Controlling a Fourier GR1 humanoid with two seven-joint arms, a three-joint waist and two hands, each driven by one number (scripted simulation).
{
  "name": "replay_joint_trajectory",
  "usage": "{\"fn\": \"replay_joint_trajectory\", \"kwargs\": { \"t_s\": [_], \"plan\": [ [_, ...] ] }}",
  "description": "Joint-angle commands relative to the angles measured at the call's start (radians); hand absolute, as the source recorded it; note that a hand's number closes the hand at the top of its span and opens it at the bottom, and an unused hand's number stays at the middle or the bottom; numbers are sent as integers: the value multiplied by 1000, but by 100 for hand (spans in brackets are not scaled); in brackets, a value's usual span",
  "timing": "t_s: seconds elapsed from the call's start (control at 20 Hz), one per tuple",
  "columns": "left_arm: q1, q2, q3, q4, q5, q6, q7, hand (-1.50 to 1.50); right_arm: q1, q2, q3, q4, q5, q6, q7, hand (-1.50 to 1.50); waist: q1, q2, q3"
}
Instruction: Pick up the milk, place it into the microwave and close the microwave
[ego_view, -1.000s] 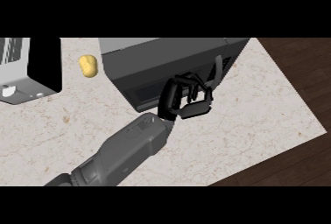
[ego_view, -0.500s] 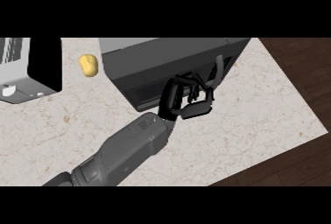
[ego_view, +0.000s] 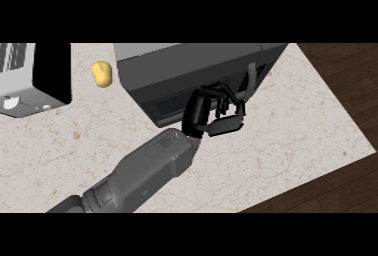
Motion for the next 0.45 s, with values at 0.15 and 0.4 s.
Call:
{"fn": "replay_joint_trajectory", "kwargs": {
  "t_s": [0.15,0.4],
  "plan": [
    [-84,0,15,76,28,-17,24,150,-37,-29,-12,61,-26,25,-1,-150,-1,13,-3],
    [-96,0,8,78,46,-17,19,150,-56,-60,-15,99,-31,47,4,-150,-2,17,-2]
  ]
}}
